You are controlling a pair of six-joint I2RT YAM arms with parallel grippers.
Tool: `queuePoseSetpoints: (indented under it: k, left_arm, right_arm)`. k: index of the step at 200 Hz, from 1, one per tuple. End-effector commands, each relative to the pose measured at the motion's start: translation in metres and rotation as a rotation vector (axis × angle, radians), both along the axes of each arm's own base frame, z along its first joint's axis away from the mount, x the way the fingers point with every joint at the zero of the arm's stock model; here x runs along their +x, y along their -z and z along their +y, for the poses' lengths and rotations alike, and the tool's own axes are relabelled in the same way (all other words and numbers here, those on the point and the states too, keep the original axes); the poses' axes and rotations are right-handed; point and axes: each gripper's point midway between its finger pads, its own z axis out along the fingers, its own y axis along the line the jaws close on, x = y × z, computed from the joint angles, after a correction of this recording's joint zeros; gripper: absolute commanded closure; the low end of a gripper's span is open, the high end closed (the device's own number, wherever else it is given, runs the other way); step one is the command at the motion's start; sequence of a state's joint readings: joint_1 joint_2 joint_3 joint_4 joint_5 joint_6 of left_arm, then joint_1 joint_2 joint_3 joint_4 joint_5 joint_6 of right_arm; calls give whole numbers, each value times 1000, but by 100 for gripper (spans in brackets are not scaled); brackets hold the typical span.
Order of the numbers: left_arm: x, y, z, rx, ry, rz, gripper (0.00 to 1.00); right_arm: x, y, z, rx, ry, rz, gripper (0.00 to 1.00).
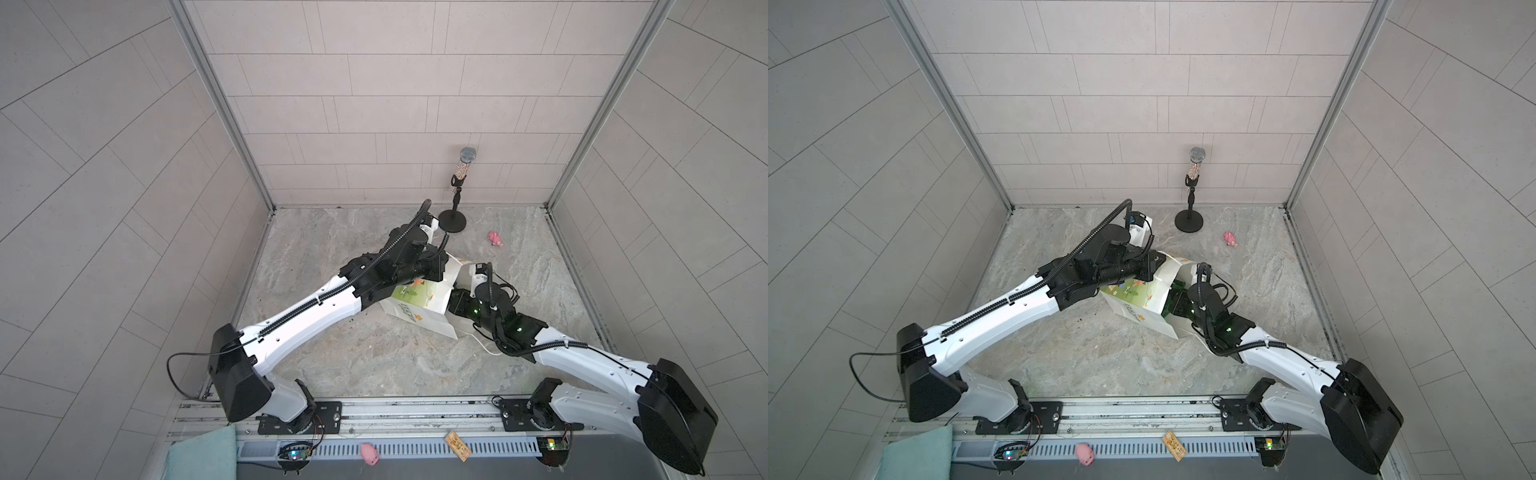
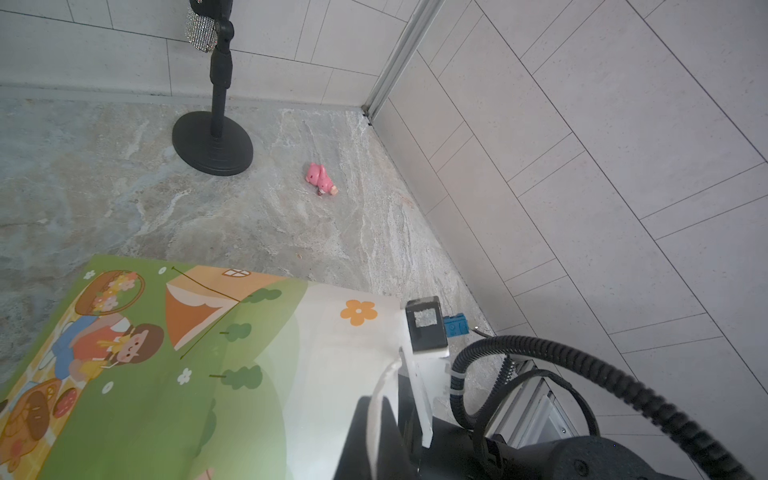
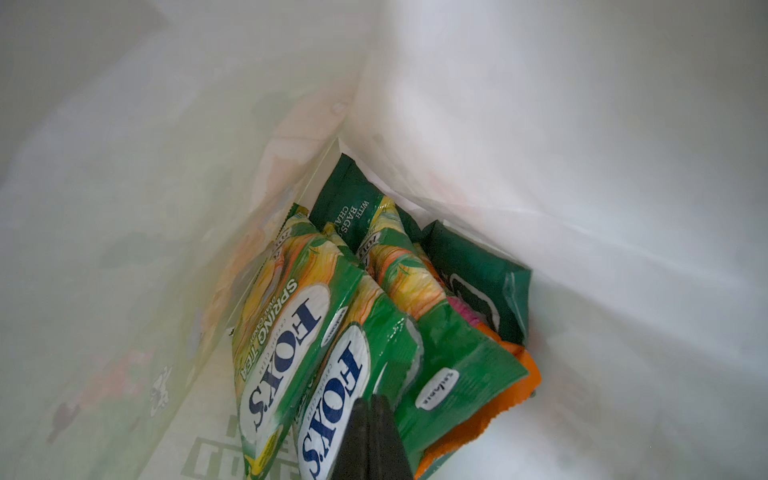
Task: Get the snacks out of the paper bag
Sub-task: 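Reach the right gripper into the bag opening toward the green FOX'S packets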
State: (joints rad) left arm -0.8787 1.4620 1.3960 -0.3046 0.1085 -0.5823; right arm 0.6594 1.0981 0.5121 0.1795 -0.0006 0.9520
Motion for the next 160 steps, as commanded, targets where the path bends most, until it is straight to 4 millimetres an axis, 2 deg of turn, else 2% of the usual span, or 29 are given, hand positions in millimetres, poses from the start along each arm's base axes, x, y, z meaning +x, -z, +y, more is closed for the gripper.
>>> queuePoseSetpoints:
  k: [1, 46, 160]
  left_arm:
    - [-4, -10, 8, -1, -3, -32, 100]
    - [-6, -12, 6, -8, 15, -32, 100]
    - [-9, -13, 2, -18, 38, -26, 100]
  right_arm:
    - [1, 9, -10, -7, 31, 26, 85]
    - [9, 3, 4, 44, -7, 27, 73]
    - [23, 2, 29, 129, -51, 39, 72]
